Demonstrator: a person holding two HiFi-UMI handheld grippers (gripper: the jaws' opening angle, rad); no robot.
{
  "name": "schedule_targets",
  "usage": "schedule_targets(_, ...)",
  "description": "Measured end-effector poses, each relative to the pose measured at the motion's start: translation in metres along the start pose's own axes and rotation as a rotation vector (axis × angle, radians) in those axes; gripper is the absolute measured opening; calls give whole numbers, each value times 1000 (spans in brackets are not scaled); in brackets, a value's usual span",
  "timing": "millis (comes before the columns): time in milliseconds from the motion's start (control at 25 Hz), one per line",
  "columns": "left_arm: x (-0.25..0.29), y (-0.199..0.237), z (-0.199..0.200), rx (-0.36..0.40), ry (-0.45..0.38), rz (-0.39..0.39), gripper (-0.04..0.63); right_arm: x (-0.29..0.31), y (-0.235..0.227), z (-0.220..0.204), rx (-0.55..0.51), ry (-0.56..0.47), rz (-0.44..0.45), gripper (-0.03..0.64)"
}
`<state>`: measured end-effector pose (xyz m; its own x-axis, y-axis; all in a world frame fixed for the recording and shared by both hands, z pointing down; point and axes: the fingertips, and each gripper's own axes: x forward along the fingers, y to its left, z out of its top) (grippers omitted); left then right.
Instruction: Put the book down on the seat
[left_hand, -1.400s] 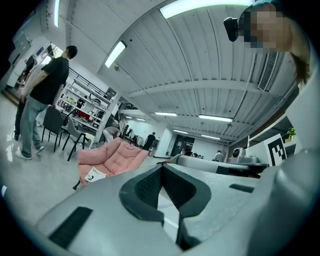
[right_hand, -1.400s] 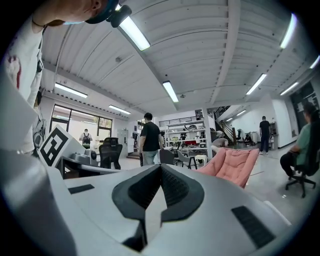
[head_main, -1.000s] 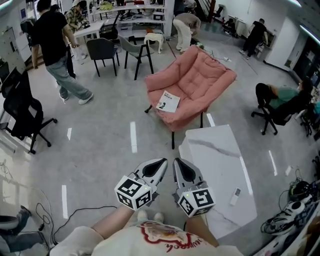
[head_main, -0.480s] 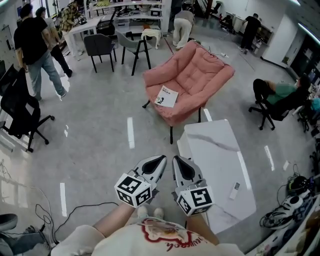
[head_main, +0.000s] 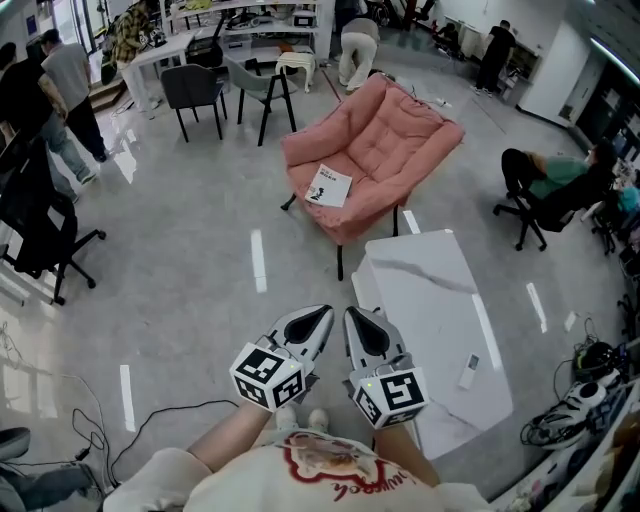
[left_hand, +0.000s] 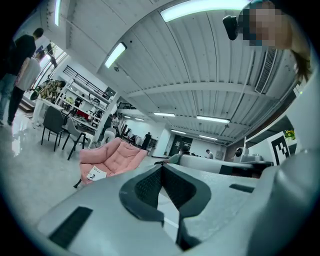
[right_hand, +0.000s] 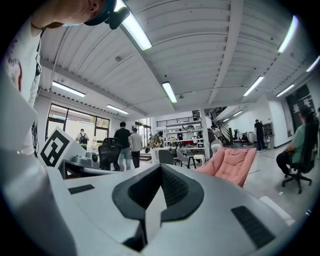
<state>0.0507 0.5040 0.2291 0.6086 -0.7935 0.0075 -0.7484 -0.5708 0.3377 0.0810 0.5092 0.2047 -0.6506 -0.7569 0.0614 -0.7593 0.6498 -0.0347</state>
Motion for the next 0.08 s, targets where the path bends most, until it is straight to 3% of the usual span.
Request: schedule_targets(80, -1, 0, -1, -4, -2, 3, 3, -1, 2, -1, 0, 0, 3, -2)
